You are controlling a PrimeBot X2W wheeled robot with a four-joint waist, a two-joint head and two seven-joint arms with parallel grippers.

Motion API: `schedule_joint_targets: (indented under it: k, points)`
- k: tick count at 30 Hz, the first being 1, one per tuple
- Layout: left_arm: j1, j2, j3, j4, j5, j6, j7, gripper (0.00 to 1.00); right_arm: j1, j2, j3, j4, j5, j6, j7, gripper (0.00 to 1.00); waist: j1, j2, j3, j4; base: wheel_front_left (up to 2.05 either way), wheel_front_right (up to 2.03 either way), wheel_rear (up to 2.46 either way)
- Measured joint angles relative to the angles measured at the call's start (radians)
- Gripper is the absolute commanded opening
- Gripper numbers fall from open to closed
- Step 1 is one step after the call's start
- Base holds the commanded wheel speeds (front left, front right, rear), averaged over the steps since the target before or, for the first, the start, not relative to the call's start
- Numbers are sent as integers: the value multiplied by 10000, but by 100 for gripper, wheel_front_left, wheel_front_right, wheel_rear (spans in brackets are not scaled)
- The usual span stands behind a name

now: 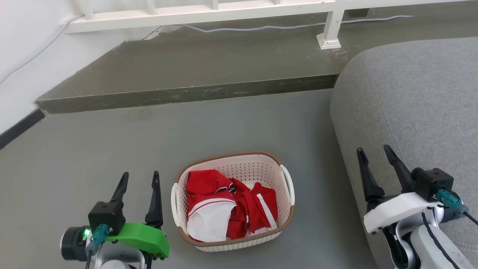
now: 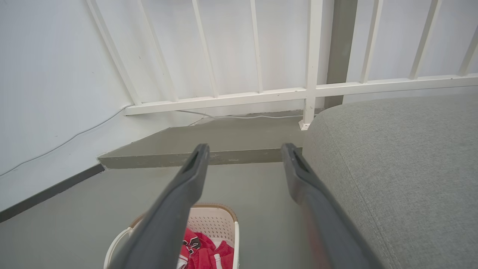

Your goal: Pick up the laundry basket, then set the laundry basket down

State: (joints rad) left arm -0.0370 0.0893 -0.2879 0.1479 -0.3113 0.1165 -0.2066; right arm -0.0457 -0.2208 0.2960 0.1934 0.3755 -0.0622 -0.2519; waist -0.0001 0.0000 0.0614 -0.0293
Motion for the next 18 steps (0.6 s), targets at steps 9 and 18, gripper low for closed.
schedule_joint_targets:
  k: [9,18]
  points:
    - [156,-109,-88,376,8,-19,48,0,406,236,77,380,-19,2,33,0,1,0,12,-4,0,0,0]
    - [270,-121,-59,337,-662,-113,48,0,517,334,-54,364,675,98,67,0,0,0,-36,21,0,0,0]
